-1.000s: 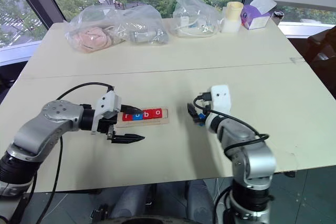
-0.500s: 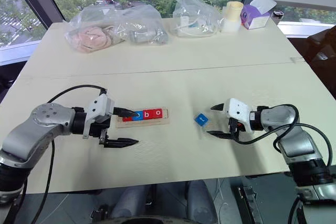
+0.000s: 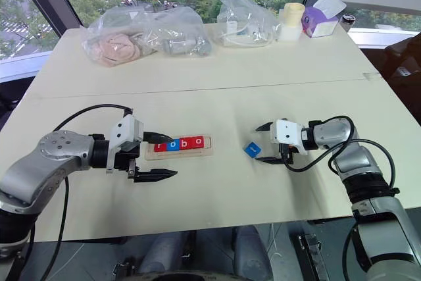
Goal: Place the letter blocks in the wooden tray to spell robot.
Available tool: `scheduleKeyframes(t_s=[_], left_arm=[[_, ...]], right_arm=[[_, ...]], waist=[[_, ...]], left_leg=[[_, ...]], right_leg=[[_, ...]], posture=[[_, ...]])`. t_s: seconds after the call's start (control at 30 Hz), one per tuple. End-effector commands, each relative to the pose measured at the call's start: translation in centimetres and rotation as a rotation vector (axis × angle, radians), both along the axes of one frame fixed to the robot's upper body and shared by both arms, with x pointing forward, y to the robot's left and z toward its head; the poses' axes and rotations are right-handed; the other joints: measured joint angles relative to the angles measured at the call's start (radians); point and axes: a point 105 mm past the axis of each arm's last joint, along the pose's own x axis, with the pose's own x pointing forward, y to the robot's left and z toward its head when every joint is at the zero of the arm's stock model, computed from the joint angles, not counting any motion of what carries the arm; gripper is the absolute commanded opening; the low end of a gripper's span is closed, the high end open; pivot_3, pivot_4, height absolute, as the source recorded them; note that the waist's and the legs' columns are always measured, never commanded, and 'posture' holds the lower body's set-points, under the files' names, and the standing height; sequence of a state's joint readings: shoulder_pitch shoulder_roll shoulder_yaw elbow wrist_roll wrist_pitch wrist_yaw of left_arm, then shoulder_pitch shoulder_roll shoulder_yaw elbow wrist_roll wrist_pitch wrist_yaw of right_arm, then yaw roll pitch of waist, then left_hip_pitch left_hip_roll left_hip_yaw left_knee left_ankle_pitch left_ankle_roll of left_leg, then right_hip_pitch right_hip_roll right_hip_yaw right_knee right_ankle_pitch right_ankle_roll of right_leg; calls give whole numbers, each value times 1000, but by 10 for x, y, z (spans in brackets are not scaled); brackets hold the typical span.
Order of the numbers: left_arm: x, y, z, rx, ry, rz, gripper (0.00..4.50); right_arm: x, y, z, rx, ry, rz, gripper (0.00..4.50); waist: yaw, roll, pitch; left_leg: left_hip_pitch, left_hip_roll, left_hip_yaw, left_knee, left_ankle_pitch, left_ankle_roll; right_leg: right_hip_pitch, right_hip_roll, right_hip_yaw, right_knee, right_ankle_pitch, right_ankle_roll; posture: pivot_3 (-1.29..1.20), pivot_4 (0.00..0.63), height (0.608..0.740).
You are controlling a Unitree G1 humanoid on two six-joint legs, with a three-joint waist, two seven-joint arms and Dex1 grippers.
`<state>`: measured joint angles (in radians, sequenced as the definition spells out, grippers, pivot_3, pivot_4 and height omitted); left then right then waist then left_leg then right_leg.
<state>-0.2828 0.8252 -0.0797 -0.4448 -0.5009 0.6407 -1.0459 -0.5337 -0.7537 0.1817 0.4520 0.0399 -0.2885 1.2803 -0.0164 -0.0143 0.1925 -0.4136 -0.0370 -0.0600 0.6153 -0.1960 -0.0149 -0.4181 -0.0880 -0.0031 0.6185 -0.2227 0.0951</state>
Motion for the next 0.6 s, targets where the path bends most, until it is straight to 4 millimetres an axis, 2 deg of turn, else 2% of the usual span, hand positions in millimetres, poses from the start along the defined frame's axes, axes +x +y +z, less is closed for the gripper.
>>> scheduleKeyframes(t_s=[0.03, 0.27, 0.6], left_arm=[[3, 1, 9, 1, -52, 10, 4500], [2, -3, 9, -5, -52, 4, 4500], [4, -4, 9, -4, -62, 6, 4500]], right_arm=[[6, 7, -4, -5, -13, 1, 4439], [10, 24, -2, 55, 9, -4, 4439], [-2, 11, -7, 49, 178, -13, 4439]], waist=[[-1, 0, 0], [-1, 0, 0], [5, 0, 0]], left_leg=[[2, 0, 0, -1, 0, 0], [6, 1, -1, -1, 0, 0], [6, 0, -1, -1, 0, 0]], right_leg=[[2, 0, 0, 0, 0, 0], [7, 0, 0, -1, 0, 0], [7, 0, 0, -2, 0, 0]], posture=[[0, 150, 734], [0, 150, 734], [0, 150, 734]])
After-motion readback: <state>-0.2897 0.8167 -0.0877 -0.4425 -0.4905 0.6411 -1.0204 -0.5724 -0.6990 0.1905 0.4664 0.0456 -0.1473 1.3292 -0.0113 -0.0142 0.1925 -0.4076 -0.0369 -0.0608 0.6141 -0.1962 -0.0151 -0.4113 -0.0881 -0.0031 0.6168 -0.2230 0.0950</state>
